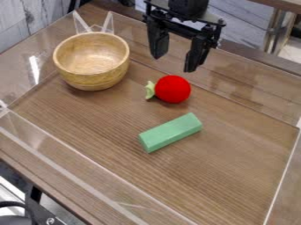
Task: Put the green stick in the brown bowl
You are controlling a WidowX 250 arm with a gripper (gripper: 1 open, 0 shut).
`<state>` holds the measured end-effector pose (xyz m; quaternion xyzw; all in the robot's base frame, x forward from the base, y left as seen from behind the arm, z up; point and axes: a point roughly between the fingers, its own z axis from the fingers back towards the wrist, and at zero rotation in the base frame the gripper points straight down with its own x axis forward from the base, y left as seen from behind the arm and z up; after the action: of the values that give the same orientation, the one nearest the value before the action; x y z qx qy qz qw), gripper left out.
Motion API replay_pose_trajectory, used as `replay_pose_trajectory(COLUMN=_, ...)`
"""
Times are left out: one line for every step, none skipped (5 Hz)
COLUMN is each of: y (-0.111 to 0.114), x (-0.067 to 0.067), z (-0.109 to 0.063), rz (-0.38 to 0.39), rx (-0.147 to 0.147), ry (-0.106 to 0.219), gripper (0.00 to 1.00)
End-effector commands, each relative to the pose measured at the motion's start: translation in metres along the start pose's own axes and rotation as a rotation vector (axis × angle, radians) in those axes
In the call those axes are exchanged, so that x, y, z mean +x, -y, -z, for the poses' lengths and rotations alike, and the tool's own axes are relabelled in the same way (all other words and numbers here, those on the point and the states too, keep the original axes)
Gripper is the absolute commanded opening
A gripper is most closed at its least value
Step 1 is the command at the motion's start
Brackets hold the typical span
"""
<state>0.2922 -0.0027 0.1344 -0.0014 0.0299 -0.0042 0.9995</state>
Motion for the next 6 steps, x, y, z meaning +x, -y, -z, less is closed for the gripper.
replay_pose_trajectory(y=0.008, x=-0.012, z=0.012, rz=0.13, rx=-0.004, ry=-0.017, gripper=1.0)
replay_pose_trajectory(y=0.012, x=-0.025, z=0.033, rz=0.284, rx=0.008, ry=-0.016, gripper=1.0)
replay_pose_trajectory(y=0.019, x=-0.03, z=0.044, rz=0.442, rx=0.006, ry=0.017, gripper=1.0)
replay_pose_trajectory(y=0.023, x=-0.027, z=0.061, rz=0.449, rx=0.006, ry=0.06, gripper=1.0)
replay_pose_trajectory(y=0.024, x=-0.023, z=0.076, rz=0.424, rx=0.002, ry=0.092, gripper=1.0)
replay_pose_trajectory(y=0.027, x=-0.02, z=0.078, rz=0.475, rx=-0.003, ry=0.111, gripper=1.0)
